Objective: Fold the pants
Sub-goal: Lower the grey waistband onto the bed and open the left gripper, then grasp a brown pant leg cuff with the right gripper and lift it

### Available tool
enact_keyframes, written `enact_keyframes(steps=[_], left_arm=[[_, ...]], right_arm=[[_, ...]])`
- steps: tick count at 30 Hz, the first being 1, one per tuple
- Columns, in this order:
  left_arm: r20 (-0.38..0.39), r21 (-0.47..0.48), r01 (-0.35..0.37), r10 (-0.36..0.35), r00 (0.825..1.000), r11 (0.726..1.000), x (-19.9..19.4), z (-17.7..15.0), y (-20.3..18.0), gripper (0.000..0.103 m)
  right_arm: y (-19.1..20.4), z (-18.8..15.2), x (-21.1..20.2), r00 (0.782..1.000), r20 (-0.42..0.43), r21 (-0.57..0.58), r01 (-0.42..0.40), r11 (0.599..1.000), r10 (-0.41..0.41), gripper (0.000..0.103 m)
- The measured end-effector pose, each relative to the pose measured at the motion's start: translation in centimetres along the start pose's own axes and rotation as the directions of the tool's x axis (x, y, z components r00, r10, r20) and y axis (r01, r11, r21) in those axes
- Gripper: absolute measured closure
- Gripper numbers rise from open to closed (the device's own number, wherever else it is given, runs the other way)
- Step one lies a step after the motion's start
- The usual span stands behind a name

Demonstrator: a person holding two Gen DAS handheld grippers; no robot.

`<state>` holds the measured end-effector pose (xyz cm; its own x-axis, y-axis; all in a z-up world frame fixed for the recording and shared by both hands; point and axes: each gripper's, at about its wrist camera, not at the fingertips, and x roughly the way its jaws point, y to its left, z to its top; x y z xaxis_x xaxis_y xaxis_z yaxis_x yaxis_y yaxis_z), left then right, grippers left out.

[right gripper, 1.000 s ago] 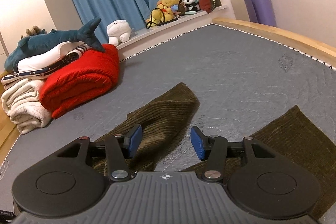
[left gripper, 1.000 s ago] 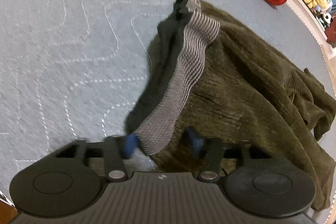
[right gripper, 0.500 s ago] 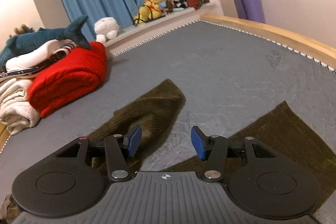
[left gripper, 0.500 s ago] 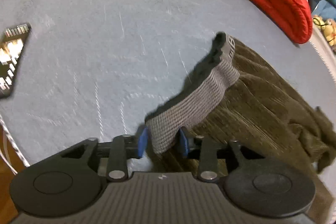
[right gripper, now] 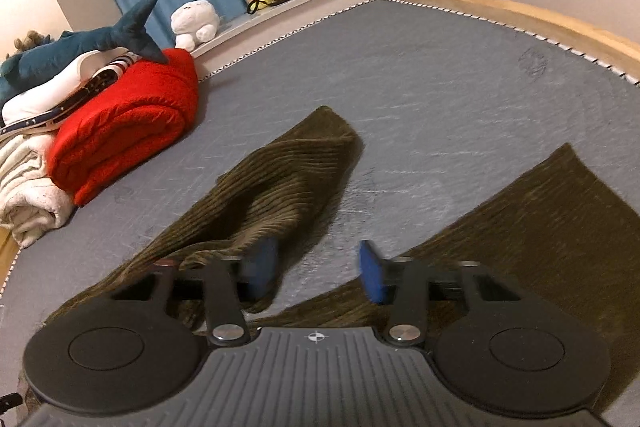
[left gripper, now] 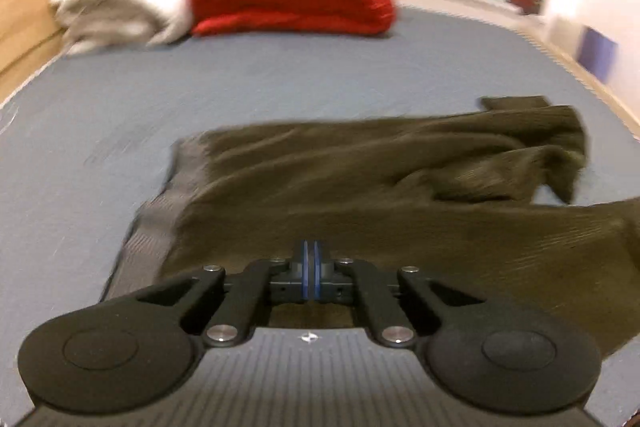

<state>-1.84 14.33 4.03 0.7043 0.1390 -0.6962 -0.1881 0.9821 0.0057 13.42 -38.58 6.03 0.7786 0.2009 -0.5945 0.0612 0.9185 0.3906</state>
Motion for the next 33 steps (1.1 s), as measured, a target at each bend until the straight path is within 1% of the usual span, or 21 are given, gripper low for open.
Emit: enact_keyframes(steps=[1,2,5,7,9,10,11,13,14,15,16,19,20,21,22,24,27,28,30,31,33], left_arm=[[-0.006,-0.001,0.015,-0.015,1.0,1.0,0.3,0.6,-1.0,0.101],[-0.019,-0.012,0.034,-0.034,0.999,0.999,0.7,1.6,-2.3,0.101],[-0.007,-0.045,0.114,-0.114,0.993,0.993,0.5,4.9,-5.3,0.099],[0.037,-0.076,0.142,-0.14,0.99,0.987,1.0,7.0,-7.5,0.099],[0.089,-0.096,0.16,-0.152,0.984,0.982,2.0,7.8,-9.4,0.099],[0.103,-0.09,0.158,-0.149,0.983,0.983,2.6,7.4,-10.2,0.098],[0.097,-0.067,0.134,-0.127,0.987,0.989,3.7,6.8,-11.3,0.098],[0.032,-0.008,0.076,-0.076,0.997,0.997,5.6,5.8,-13.3,0.098],[-0.014,-0.002,0.081,-0.081,0.997,0.997,6.8,5.5,-13.8,0.098],[-0.04,-0.029,0.104,-0.105,0.994,0.994,7.6,5.5,-13.9,0.098],[-0.042,-0.05,0.115,-0.117,0.992,0.992,8.0,5.7,-13.8,0.098],[0.007,-0.024,0.094,-0.094,0.996,0.995,8.1,6.6,-13.7,0.098],[0.014,-0.014,0.095,-0.095,0.995,0.995,8.2,6.8,-13.5,0.096],[0.014,-0.014,0.097,-0.097,0.995,0.995,8.3,6.9,-13.3,0.094],[0.009,-0.021,0.097,-0.097,0.995,0.995,8.4,6.7,-12.9,0.093],[-0.014,-0.039,0.095,-0.095,0.995,0.995,9.0,6.6,-12.4,0.093],[-0.038,-0.045,0.098,-0.1,0.994,0.994,9.1,6.5,-12.0,0.093],[-0.041,-0.041,0.106,-0.108,0.993,0.993,9.2,6.5,-11.9,0.093],[-0.042,-0.029,0.121,-0.123,0.992,0.992,9.3,6.5,-11.9,0.093],[-0.043,-0.028,0.122,-0.123,0.991,0.992,9.3,6.5,-11.7,0.092],[-0.051,-0.041,0.124,-0.126,0.991,0.991,9.8,6.5,-11.5,0.088]], right_arm=[[0.1,0.0,0.4,1.0,-0.003,0.011,-0.016,1.0,0.016,0.084],[0.3,0.0,0.8,1.0,-0.003,0.032,-0.029,0.999,0.029,0.086],[0.5,0.0,1.8,0.999,0.002,0.097,-0.038,0.995,0.038,0.086],[0.5,0.0,2.8,0.999,-0.006,0.147,-0.044,0.988,0.045,0.086],[0.7,0.0,3.9,0.999,-0.021,0.187,-0.038,0.982,0.043,0.083],[0.7,-0.1,4.4,0.999,-0.028,0.202,-0.034,0.979,0.04,0.083],[0.8,-0.2,4.8,0.999,-0.038,0.211,-0.026,0.977,0.035,0.083],[0.9,-0.5,5.5,0.998,-0.059,0.226,0.007,0.974,0.007,0.083],[0.9,-0.6,5.7,0.998,-0.065,0.242,0.021,0.97,-0.006,0.083],[0.8,-0.7,6.1,0.997,-0.078,0.26,0.028,0.965,-0.008,0.083],[0.8,-0.8,6.4,0.995,-0.095,0.275,0.036,0.961,-0.01,0.083],[1.0,0.1,7.4,0.988,-0.131,0.32,0.116,0.94,-0.077,0.081],[1.3,0.6,7.9,0.985,-0.132,0.312,0.144,0.939,-0.108,0.079],[1.6,1.1,8.5,0.983,-0.122,0.301,0.169,0.939,-0.138,0.074],[1.7,1.3,9.0,0.982,-0.107,0.298,0.18,0.937,-0.154,0.068],[1.3,1.2,10.7,0.978,-0.095,0.302,0.206,0.931,-0.185,0.061],[0.1,-0.4,13.4,0.961,-0.115,0.305,0.276,0.912,-0.252,0.06],[-0.2,-0.9,14.3,0.957,-0.125,0.292,0.289,0.912,-0.264,0.06],[0.5,-1.0,15.1,0.951,-0.08,0.228,0.308,0.924,-0.298,0.059],[1.3,-0.8,15.6,0.954,-0.073,0.175,0.299,0.938,-0.29,0.059],[2.5,-0.8,16.3,0.972,-0.049,0.099,0.235,0.967,-0.231,0.061]])
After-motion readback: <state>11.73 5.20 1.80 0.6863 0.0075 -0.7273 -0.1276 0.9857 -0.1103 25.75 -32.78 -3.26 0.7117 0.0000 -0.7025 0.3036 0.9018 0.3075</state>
